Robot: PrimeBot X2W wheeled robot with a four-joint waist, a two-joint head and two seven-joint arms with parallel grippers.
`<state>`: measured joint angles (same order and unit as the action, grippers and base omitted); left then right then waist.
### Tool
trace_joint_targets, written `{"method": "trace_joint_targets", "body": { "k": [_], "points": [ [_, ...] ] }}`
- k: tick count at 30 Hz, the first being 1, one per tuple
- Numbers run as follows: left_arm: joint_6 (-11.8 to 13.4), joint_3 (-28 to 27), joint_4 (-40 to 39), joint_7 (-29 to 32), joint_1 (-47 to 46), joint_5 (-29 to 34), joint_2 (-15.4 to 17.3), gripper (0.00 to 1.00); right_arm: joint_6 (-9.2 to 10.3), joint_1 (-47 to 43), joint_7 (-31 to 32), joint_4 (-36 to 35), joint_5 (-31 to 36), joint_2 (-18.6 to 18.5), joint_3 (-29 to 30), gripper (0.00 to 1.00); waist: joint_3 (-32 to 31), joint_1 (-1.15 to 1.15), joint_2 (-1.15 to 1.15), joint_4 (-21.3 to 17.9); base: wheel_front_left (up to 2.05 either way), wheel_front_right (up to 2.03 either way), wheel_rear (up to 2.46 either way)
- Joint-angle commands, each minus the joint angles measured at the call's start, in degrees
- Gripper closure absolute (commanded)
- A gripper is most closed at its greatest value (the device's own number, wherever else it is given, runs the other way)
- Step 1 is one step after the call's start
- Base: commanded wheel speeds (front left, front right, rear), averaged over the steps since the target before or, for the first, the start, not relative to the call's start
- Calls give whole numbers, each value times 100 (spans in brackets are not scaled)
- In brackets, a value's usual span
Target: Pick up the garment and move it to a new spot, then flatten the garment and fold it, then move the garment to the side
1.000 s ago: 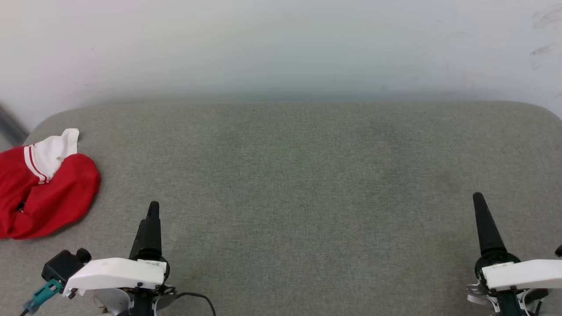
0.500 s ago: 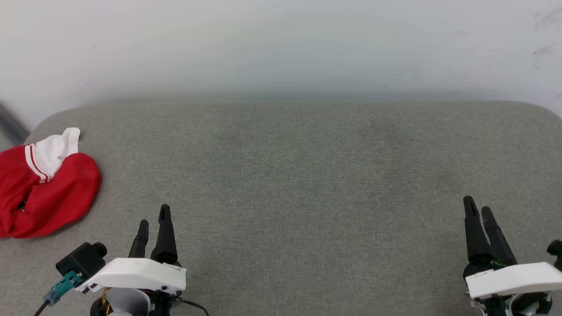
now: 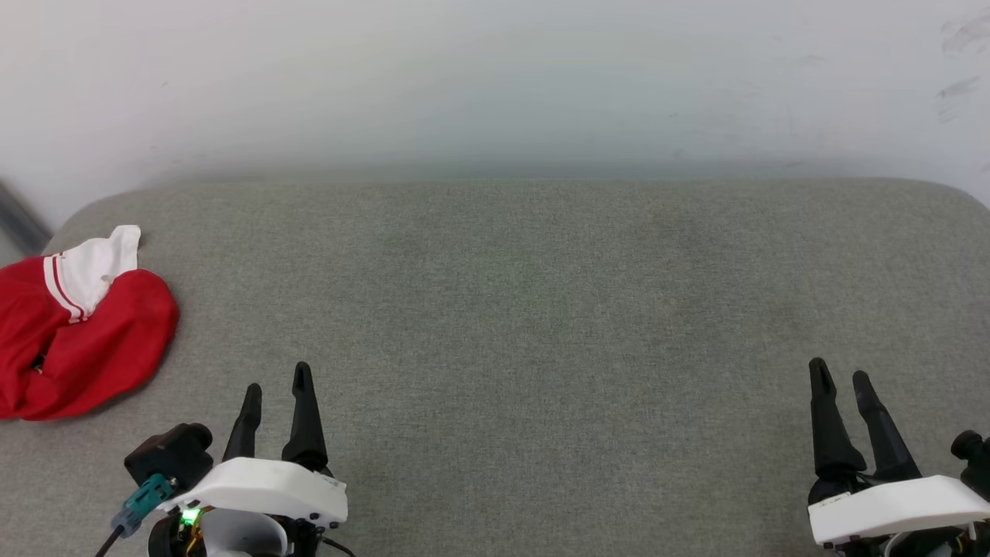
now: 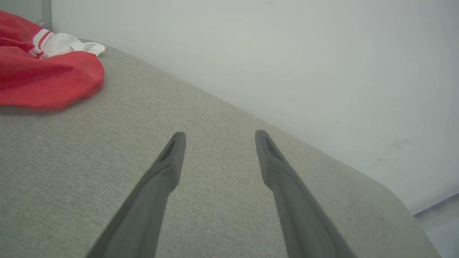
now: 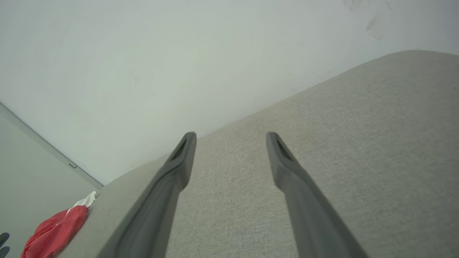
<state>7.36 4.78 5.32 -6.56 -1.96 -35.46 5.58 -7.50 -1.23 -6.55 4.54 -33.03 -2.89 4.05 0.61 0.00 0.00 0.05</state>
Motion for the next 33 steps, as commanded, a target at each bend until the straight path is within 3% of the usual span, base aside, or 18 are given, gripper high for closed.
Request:
{"method": "trace_joint_targets", "body": {
  "k": [1, 33],
  "points": [
    [38, 33, -98, -49, -13, 143, 51, 0, 1, 20, -52, -97, 142, -2, -9, 0, 3, 0, 0, 0, 0, 0, 0],
    [217, 452, -229, -511, 221, 1910, 92, 0, 2, -297, -516, -290, 1663, 1, -43, 0, -6, 0, 0, -4, 0, 0, 0]
  ]
}}
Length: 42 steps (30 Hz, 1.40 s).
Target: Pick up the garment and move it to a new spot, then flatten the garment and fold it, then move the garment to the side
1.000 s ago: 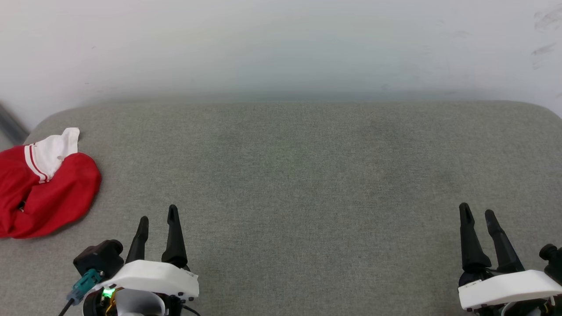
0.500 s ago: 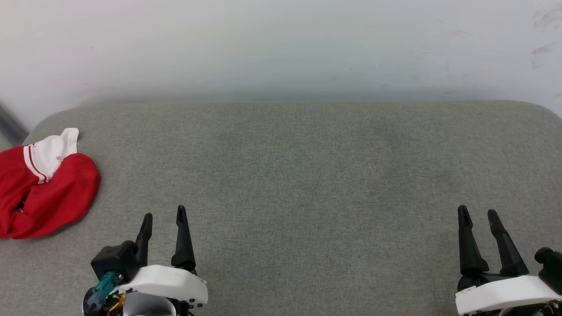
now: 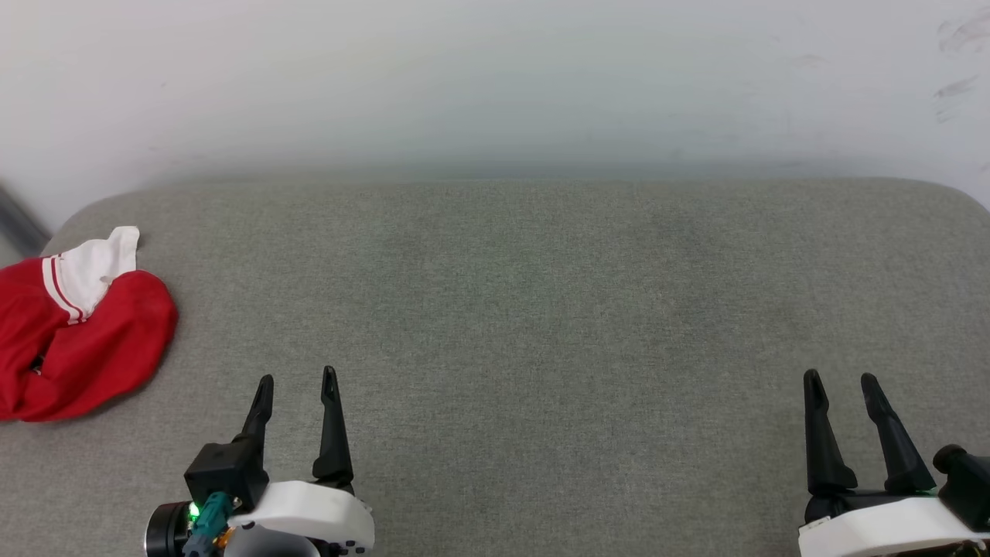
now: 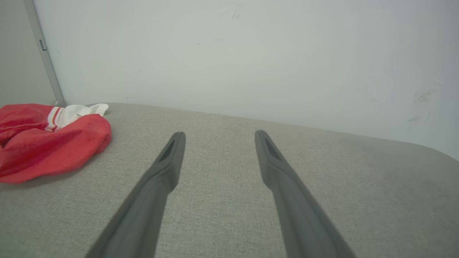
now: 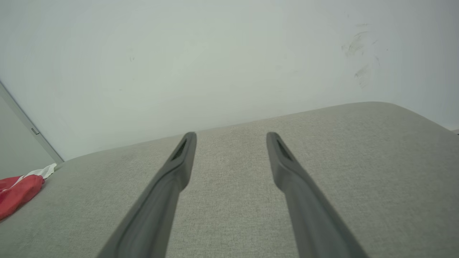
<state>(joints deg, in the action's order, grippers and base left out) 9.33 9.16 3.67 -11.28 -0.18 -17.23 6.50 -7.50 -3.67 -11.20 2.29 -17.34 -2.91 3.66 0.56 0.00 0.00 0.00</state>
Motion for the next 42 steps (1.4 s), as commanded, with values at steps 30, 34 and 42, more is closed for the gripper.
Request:
{"method": "trace_joint_targets", "body": {
  "k": [30, 34, 42],
  "points": [
    [-228, -171, 72, -370, 284, 1314, -261, 0, 2, -285, -381, -87, 1050, 5, -5, 0, 22, 0, 0, 4, 0, 0, 0],
    [-269, -212, 109, -403, 304, 1392, -294, 0, 2, -308, -403, -40, 1068, 5, -11, 0, 31, 0, 0, 3, 0, 0, 0],
    [-380, -349, 270, -395, 307, 1263, -347, 0, 2, -341, -401, 43, 825, 5, -55, 0, 34, 0, 0, 11, 0, 0, 0]
  ]
}}
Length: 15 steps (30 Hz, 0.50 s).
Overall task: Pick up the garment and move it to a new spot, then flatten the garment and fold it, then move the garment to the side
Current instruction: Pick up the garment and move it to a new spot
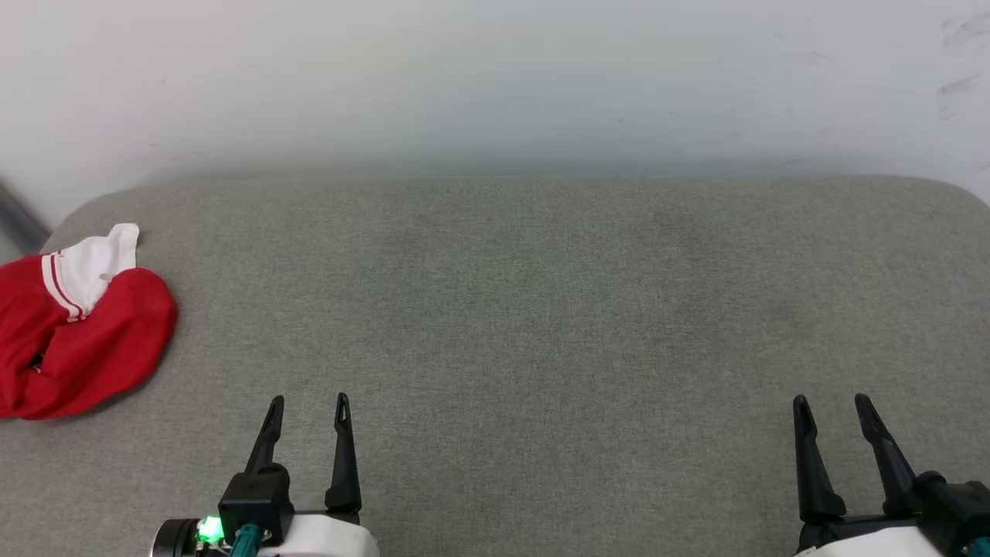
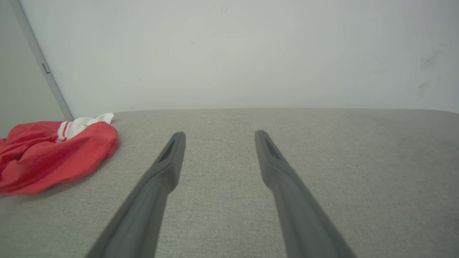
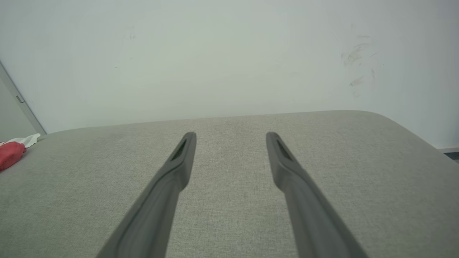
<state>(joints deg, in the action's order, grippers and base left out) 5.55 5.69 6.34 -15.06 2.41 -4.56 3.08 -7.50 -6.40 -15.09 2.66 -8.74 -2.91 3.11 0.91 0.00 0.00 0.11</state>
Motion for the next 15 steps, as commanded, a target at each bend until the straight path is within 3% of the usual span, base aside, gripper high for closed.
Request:
{"method": "trace_joint_targets", "body": {
  "k": [1, 8, 15],
  "points": [
    [-17, -9, 13, -18, 49, -5, -7, 0, 2, -67, -12, 13, -49, 5, -3, 0, -1, 0, 0, 2, 0, 0, 0],
    [-62, -30, 6, -18, 17, 30, -18, 0, 2, -61, -12, 23, -49, 5, 14, 0, 10, 0, 0, 33, 0, 0, 0],
    [62, -48, -30, -18, -120, -1, -19, 0, 2, -42, -12, -77, 70, 6, -20, 0, 48, 0, 0, 367, 0, 0, 0]
  ]
}}
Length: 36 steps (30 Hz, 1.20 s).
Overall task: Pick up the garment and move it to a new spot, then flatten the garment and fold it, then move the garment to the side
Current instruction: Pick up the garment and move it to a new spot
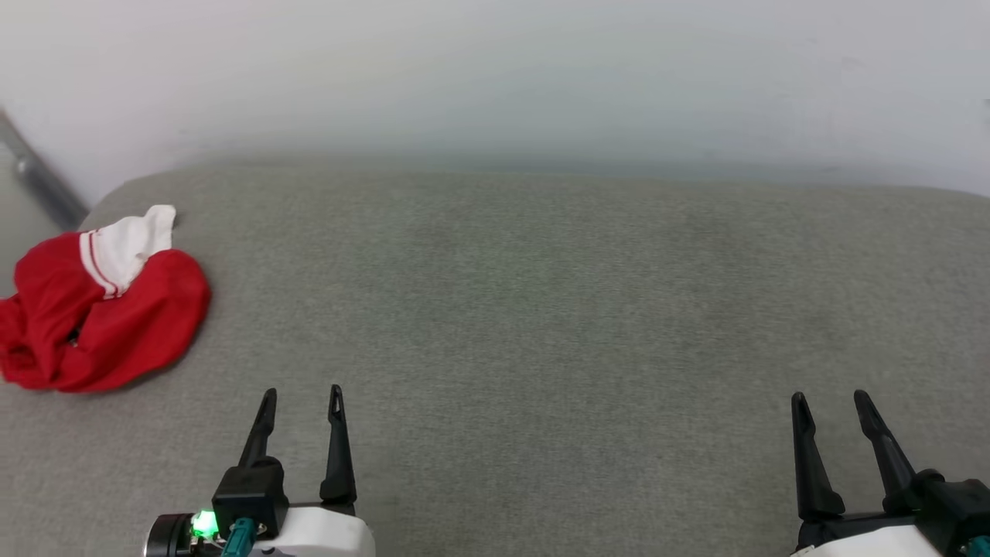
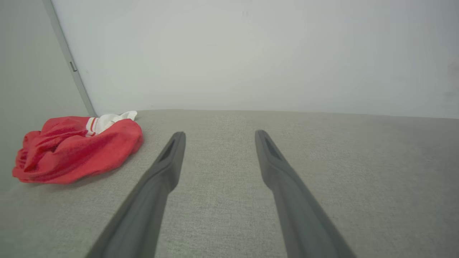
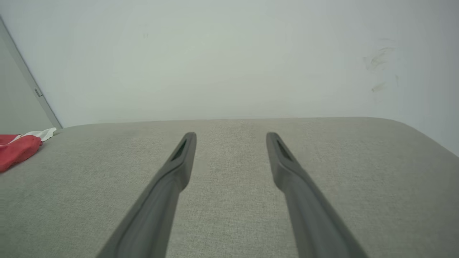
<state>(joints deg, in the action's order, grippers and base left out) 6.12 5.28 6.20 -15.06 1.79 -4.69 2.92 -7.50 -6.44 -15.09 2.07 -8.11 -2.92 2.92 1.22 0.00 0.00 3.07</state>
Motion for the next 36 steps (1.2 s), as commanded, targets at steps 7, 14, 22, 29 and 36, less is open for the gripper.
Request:
{"method": "trace_joint_targets", "body": {
  "k": [7, 14, 22, 29, 36],
  "points": [
    [125, -188, -87, -17, -79, 5, -3, 0, 2, 50, -12, -160, 100, 7, -99, 0, 75, 0, 0, 619, 0, 0, 0],
    [204, -391, -122, -17, -35, -36, -3, 0, 2, 78, -11, -194, 217, 7, -148, 0, 95, 0, 0, 1255, 0, 0, 0],
    [276, -511, -99, -17, -23, -129, -3, 0, 3, -22, -12, -217, 277, 7, -203, 0, 76, 0, 0, 1965, 0, 0, 0],
    [282, -529, -124, -17, 35, -182, -5, 0, 3, -72, -11, -204, 312, 7, -235, 0, 74, 0, 0, 2513, 0, 0, 0],
    [292, -660, -190, -17, 88, -244, -5, 0, 3, 48, -11, -148, 408, 6, -375, 0, 164, 0, 0, 2647, 0, 0, 0]
  ]
}}
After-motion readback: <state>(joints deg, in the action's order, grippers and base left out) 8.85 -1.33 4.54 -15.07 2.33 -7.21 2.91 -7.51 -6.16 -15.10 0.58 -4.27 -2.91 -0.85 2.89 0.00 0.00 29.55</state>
